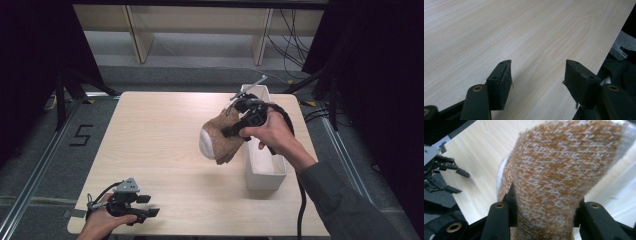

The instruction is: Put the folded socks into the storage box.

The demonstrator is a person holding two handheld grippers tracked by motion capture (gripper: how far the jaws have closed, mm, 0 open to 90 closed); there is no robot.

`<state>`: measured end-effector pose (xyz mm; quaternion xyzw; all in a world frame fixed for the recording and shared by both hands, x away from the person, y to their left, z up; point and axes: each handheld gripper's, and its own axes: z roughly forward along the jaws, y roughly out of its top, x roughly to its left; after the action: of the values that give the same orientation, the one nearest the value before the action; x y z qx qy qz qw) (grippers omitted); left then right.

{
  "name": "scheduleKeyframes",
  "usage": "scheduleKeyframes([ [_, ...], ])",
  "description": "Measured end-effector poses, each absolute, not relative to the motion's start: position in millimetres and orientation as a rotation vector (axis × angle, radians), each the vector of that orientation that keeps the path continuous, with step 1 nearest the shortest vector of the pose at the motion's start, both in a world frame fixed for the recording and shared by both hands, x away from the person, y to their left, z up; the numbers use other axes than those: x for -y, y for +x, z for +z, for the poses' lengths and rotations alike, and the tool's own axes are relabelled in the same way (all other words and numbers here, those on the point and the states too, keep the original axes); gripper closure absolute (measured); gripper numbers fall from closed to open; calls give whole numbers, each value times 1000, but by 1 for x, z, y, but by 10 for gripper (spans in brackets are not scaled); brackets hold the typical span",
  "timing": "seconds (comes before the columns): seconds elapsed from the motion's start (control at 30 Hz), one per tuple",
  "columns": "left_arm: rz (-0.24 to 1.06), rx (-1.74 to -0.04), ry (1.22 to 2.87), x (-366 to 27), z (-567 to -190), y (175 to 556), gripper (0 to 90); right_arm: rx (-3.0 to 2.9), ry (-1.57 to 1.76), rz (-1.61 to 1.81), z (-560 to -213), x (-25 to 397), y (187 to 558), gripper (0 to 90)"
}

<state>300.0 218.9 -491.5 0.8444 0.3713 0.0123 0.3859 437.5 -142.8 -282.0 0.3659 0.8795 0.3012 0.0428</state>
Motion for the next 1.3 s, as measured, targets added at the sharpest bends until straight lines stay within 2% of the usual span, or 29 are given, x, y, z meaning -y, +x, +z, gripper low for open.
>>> scheduleKeyframes([
  [0.23, 25, -947, 2151, -218, -493, 301, 376, -2579, 1172, 964, -255, 174, 452, 584],
  [0.47, 31, -950, 2159, -217, -493, 301, 359, -2469, 1245, 950, -245, 203, 471, 584],
  [0.73, 20, -936, 2164, -215, -493, 301, 359, -2374, 1346, 892, -253, 236, 497, 584],
  [1.3, 1, -934, 2181, -214, -498, 301, 358, -2325, 1418, 756, -291, 254, 527, 583],
])
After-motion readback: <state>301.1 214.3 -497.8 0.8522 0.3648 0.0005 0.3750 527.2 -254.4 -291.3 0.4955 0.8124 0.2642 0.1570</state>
